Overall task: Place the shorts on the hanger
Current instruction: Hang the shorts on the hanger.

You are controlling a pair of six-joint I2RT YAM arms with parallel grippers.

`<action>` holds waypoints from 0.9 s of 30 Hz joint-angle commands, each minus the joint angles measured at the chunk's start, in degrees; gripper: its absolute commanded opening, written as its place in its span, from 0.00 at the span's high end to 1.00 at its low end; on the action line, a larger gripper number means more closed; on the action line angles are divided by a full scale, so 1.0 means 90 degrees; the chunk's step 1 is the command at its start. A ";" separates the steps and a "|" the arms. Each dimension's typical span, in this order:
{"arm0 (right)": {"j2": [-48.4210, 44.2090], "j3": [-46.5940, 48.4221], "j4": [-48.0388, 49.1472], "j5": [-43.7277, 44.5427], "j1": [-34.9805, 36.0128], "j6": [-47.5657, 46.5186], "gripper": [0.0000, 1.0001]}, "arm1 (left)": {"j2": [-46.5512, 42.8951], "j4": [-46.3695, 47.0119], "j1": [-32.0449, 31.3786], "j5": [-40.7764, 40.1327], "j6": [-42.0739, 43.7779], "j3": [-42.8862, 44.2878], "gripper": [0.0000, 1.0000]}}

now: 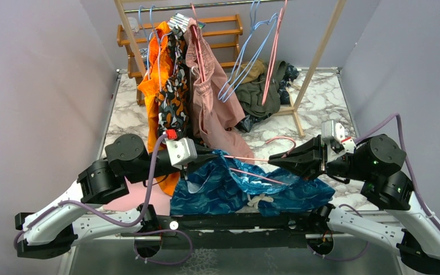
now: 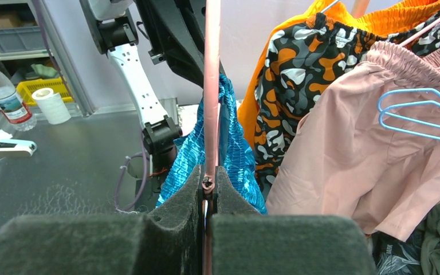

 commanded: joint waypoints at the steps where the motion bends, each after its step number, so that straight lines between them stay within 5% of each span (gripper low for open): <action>1: -0.0032 -0.0006 0.0187 0.0090 0.0001 -0.0102 0.99 | -0.0083 0.0415 -0.0021 0.0335 -0.0085 0.0124 0.90; 16: 0.0079 0.0095 0.0122 -0.0022 0.0001 -0.0137 0.99 | 0.0171 0.0630 -0.0014 0.0781 -0.0263 0.0200 0.88; 22: 0.0055 0.0166 0.0143 -0.0064 0.0001 -0.0111 0.99 | 0.0330 0.0353 -0.0021 0.0757 -0.0173 0.0171 0.44; 27: 0.0053 0.0170 0.0152 -0.0053 0.0001 -0.0126 0.99 | 0.0330 0.0359 -0.0013 0.0737 -0.0114 0.0454 0.33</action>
